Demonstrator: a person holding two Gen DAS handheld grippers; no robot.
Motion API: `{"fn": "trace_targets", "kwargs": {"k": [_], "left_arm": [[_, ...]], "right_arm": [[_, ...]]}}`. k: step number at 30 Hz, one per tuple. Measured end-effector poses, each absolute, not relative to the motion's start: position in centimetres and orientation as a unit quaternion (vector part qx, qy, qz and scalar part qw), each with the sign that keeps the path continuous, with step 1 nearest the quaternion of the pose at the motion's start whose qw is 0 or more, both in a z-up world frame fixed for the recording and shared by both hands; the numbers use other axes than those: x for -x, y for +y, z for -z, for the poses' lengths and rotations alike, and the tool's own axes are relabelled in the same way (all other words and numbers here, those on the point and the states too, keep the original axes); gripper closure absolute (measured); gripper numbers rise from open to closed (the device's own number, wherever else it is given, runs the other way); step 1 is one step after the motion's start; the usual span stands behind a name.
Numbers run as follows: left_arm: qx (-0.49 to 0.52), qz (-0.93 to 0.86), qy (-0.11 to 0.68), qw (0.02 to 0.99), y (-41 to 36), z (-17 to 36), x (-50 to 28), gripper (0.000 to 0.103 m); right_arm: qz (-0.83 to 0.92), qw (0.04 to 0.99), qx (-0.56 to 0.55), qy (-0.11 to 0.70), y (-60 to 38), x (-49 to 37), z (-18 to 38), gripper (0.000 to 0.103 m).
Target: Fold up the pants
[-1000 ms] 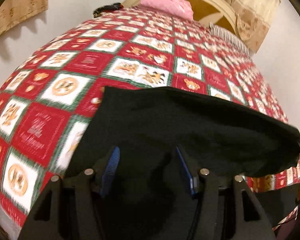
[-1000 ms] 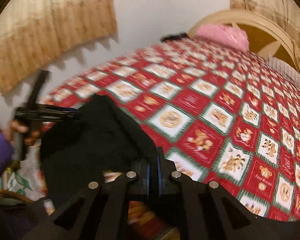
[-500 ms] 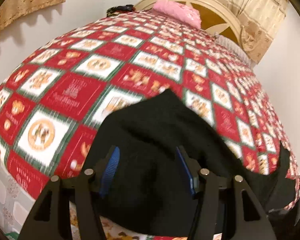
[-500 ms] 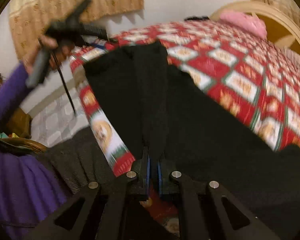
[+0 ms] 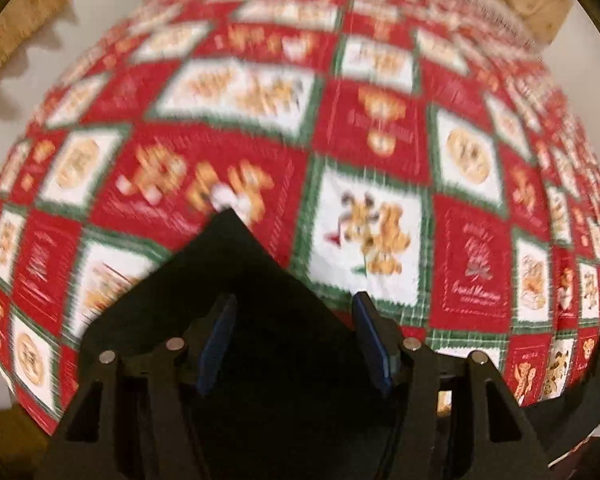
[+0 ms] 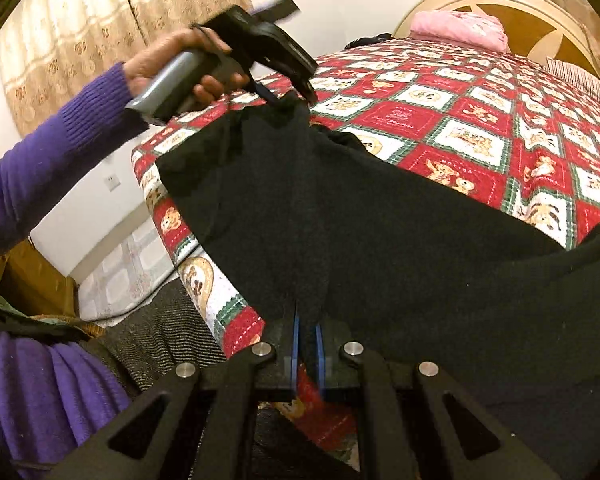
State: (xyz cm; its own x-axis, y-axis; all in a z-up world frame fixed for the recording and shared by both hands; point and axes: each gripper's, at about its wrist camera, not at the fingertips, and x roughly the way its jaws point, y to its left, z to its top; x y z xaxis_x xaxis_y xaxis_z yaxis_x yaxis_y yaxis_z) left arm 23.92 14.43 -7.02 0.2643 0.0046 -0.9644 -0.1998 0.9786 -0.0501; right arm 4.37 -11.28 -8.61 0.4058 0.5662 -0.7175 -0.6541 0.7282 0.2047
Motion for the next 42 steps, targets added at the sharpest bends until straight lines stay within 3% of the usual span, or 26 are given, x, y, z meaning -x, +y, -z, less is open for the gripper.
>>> {"fn": "trace_targets", "kwargs": {"k": [2,4,6,11,19,23,30,35,38,40,41,42], "left_arm": [[0.050,-0.080,0.600,0.794,13.6,7.2,-24.2,0.041],[0.045,-0.088,0.597,0.796,13.5,7.2,-24.0,0.052],[0.034,-0.100,0.583,0.806,13.8,7.1,-23.6,0.086],[0.103,-0.059,0.540,0.834,16.6,5.8,-21.0,0.096],[0.175,-0.008,0.378,0.909,20.6,-2.6,-10.7,0.096],[0.192,-0.041,0.371,0.908,22.7,-0.3,-6.1,0.095],[0.162,-0.107,0.446,0.874,23.4,7.5,-4.3,0.094],[0.188,-0.090,0.430,0.878,24.5,7.6,-3.6,0.091],[0.173,-0.080,0.429,0.883,24.6,7.4,-3.0,0.086],[0.158,-0.091,0.431,0.884,24.7,7.2,-1.9,0.075],[0.145,-0.112,0.433,0.883,24.9,6.9,-1.4,0.060],[0.134,-0.130,0.428,0.884,25.2,6.7,-0.8,0.055]], "right_arm": [[-0.366,0.838,0.049,0.401,-11.5,-4.1,8.7,0.097],[-0.368,0.839,0.039,0.400,-11.6,-4.3,8.8,0.097],[-0.367,0.839,0.030,0.400,-11.9,-4.3,8.8,0.097],[-0.361,0.842,0.036,0.398,-11.8,-4.0,8.7,0.097],[-0.333,0.867,0.027,0.370,-12.3,-4.7,6.6,0.097],[-0.334,0.867,0.008,0.369,-12.6,-5.5,6.3,0.097],[-0.335,0.856,0.051,0.389,-11.7,-4.3,7.5,0.097],[-0.325,0.853,0.106,0.395,-10.8,-2.8,8.4,0.095],[-0.315,0.855,0.122,0.394,-10.9,-2.3,8.5,0.091],[-0.310,0.854,0.119,0.401,-11.3,-2.3,8.4,0.087],[-0.309,0.853,0.116,0.404,-11.5,-2.3,8.3,0.082],[-0.308,0.852,0.109,0.409,-11.9,-2.2,8.0,0.079]]}}
